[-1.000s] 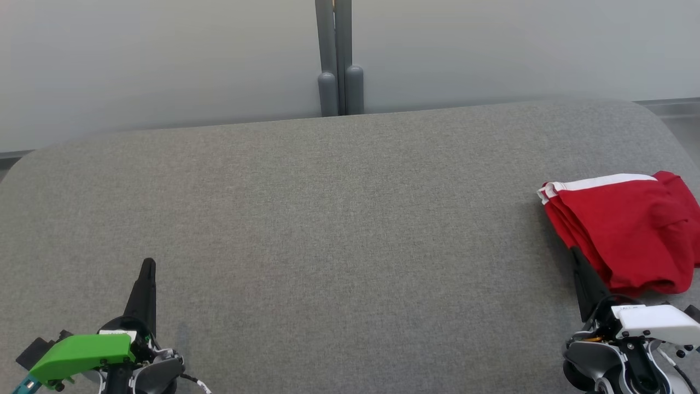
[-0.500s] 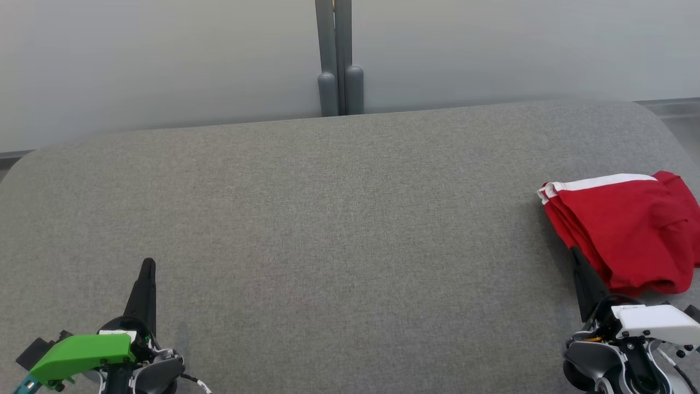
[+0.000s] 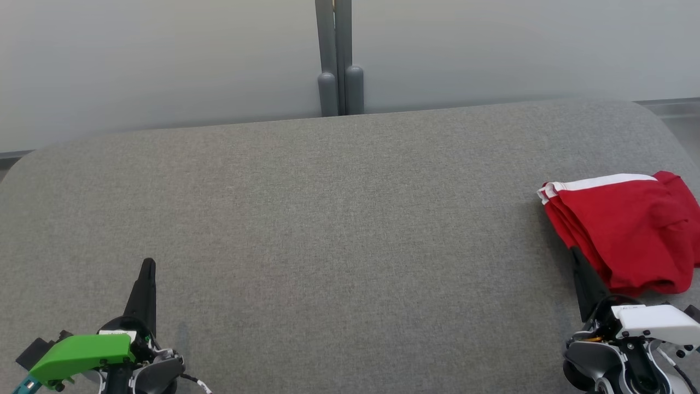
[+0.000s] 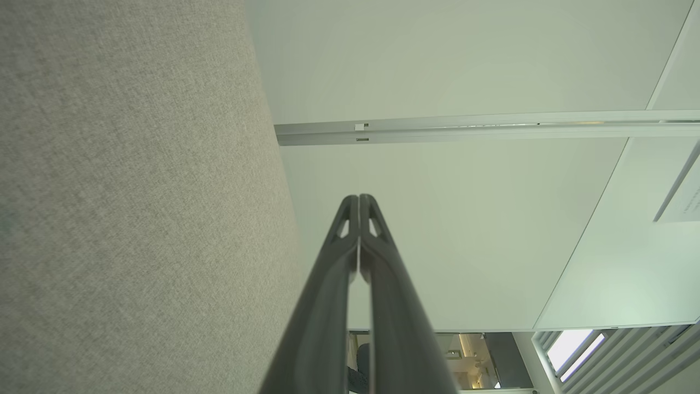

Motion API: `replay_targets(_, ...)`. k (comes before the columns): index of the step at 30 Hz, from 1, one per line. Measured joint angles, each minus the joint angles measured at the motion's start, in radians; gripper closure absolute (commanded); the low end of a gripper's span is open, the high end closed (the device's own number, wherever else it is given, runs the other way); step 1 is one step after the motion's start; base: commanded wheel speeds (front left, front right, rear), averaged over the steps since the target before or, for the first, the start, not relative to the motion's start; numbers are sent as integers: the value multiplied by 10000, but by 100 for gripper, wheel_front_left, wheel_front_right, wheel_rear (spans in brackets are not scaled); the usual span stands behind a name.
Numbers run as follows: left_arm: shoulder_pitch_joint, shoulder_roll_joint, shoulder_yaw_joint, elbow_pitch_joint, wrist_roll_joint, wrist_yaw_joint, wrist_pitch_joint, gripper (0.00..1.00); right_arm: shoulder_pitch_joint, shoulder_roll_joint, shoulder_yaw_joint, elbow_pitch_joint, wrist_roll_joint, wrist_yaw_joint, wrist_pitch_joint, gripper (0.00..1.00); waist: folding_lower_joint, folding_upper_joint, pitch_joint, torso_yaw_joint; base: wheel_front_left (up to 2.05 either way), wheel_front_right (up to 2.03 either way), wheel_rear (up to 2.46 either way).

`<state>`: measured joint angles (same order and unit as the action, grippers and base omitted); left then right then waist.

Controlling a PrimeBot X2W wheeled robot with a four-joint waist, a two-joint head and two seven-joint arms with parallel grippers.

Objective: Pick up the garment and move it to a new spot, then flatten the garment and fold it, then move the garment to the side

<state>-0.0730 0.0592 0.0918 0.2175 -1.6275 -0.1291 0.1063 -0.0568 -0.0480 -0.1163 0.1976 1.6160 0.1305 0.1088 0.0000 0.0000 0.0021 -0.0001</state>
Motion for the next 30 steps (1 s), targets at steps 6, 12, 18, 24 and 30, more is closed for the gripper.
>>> replay_targets(6,-1,-8,8,0,2,0,23,100,0,0,0,0,0,0,0,100,0,0,0,0,0,0,0)
replay_targets(12,-1,-17,15,2,4,0,38,100,0,0,0,0,0,0,0,100,0,0,0,0,0,0,0)
replay_targets(18,-1,-21,23,2,13,0,54,100,-1,0,0,0,0,0,0,100,0,0,0,0,0,0,0)
replay_targets(24,-2,-25,31,2,13,0,56,100,-1,0,0,0,0,0,0,100,0,0,0,0,0,0,0)
replay_targets(30,-2,-27,36,2,13,0,63,100,-1,0,0,0,0,0,0,100,0,0,0,0,0,0,0)
